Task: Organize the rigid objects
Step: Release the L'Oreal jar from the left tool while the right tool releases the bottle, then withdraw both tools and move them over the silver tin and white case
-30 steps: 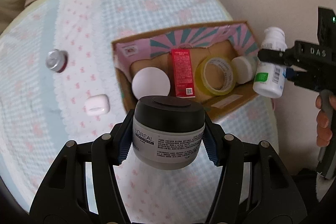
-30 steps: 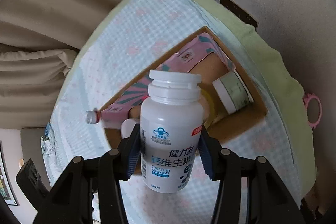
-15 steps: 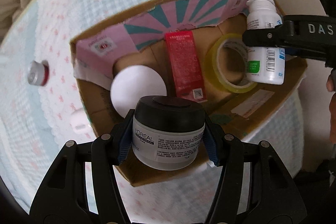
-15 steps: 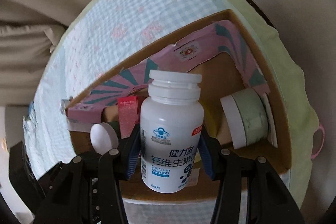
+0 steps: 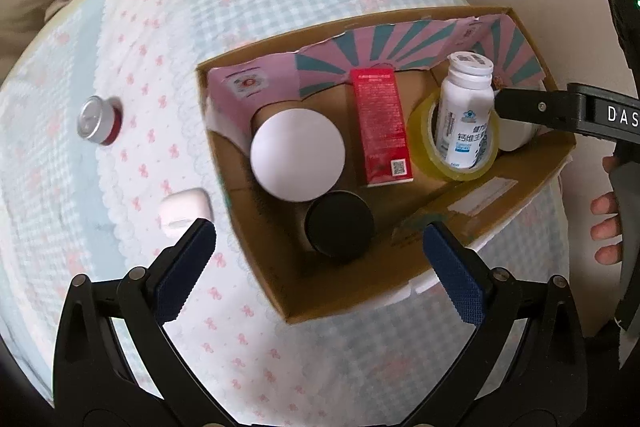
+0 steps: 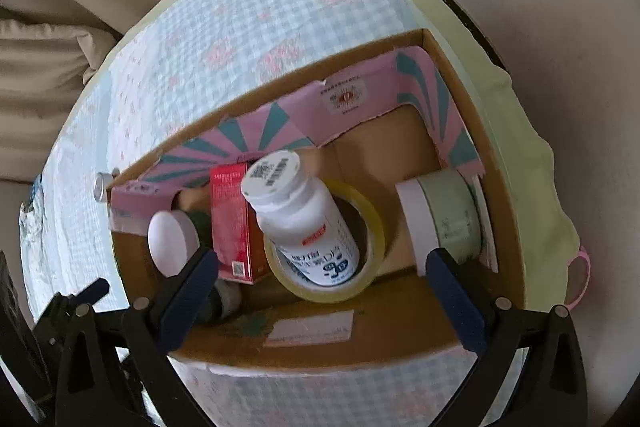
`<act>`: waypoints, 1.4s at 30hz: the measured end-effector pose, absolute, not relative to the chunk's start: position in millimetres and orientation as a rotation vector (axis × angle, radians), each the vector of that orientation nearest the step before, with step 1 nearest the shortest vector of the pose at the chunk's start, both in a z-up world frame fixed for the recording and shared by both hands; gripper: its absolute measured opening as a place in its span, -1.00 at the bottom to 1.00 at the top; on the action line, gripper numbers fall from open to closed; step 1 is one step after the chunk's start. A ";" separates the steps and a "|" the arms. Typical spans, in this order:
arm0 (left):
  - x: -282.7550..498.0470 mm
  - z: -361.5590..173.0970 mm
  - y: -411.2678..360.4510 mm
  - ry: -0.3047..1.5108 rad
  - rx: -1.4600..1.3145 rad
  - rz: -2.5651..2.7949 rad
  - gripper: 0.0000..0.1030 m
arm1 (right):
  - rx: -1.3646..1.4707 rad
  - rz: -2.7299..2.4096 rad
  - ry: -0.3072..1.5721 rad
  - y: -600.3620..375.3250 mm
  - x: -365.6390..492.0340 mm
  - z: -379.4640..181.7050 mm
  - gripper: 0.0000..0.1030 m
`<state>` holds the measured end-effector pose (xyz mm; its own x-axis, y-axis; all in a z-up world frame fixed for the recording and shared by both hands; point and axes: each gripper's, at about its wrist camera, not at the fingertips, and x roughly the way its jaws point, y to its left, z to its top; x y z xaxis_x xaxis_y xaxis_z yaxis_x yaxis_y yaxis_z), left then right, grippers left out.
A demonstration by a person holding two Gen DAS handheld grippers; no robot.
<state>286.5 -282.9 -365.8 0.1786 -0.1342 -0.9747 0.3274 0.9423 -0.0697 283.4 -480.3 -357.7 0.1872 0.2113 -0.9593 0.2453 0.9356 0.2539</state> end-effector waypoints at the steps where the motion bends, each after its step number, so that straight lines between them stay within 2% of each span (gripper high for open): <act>1: 286.0 -365.0 -281.9 1.353 0.170 -0.327 1.00 | 0.389 -0.028 1.388 -480.7 281.9 -356.8 1.00; 10: 264.9 -331.7 -265.7 1.326 0.104 -0.345 1.00 | 0.377 -0.035 1.345 -480.9 260.4 -337.8 1.00; 24: 235.2 -251.8 -216.6 1.213 0.112 -0.298 1.00 | 0.211 -0.023 1.217 -447.7 237.8 -257.8 1.00; 34: 220.4 -213.3 -121.4 1.126 0.006 -0.256 1.00 | 0.098 0.002 1.124 -375.6 196.9 -204.4 1.00; 42: 219.3 -204.9 -26.1 1.097 0.045 -0.289 1.00 | 0.109 -0.020 1.065 -282.5 160.8 -188.3 1.00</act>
